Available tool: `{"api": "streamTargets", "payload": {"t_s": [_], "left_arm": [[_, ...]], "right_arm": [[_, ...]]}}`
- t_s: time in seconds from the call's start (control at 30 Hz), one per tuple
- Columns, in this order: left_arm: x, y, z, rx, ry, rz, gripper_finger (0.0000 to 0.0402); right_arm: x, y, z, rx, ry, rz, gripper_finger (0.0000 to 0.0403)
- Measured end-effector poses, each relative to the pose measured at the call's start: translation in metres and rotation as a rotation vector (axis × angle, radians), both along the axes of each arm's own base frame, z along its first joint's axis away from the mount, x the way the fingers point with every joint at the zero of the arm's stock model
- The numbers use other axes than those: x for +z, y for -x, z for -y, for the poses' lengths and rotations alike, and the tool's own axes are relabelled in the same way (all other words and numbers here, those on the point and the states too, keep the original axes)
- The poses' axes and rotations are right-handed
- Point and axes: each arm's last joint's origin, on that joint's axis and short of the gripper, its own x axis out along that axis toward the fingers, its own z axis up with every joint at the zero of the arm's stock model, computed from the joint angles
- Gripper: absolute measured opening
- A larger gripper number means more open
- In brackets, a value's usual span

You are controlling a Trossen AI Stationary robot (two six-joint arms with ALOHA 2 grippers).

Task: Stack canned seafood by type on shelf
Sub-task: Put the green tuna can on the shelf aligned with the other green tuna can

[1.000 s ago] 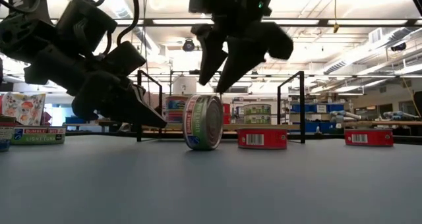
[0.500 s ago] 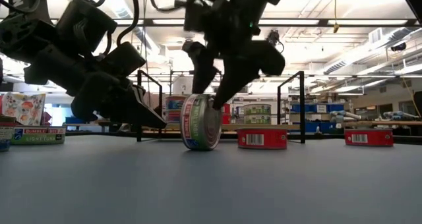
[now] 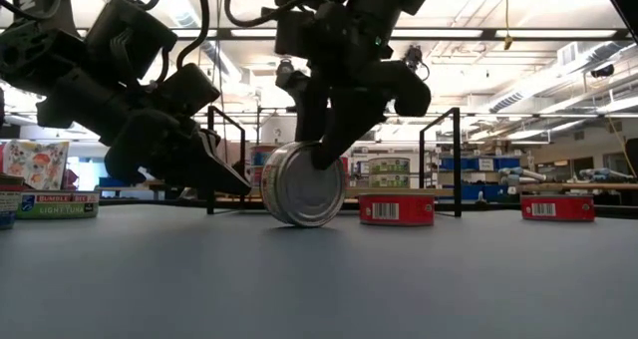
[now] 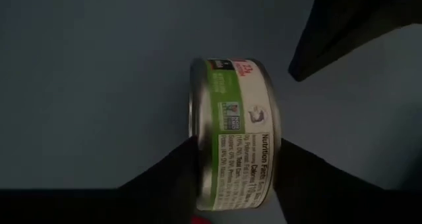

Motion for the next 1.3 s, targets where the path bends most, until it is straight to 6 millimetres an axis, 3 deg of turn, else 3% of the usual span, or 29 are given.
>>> {"api": "streamTargets", "payload": {"t_s": [0.1,0.3,0.47,0.57,0.73,1.07,1.3], "left_arm": [[0.000,0.000,0.000,-0.001,0.001,0.000,0.0005],[0.000,0.000,0.000,0.009,0.001,0.005,0.0005],[0.001,0.000,0.000,0.010,0.005,0.012,0.0005],[0.001,0.000,0.001,0.007,0.007,0.015,0.0005],[0.003,-0.001,0.004,-0.005,0.010,0.035,0.0005],[0.003,-0.001,0.005,-0.008,0.007,0.040,0.0005],[0.003,-0.001,0.005,-0.006,0.006,0.039,0.0005]], "right_arm": [[0.000,0.000,-0.003,-0.017,-0.012,0.001,0.0145],[0.014,0.005,-0.014,-0.096,0.030,0.021,0.0144],[0.040,0.012,-0.024,-0.242,0.284,0.078,0.0144],[0.049,0.021,-0.020,-0.382,0.471,0.090,0.0144],[0.051,0.034,0.001,-0.613,0.660,0.100,0.0144],[0.009,0.055,0.061,-0.818,0.792,-0.020,0.0144],[-0.011,0.064,0.090,-0.889,0.823,-0.040,0.0144]]}}
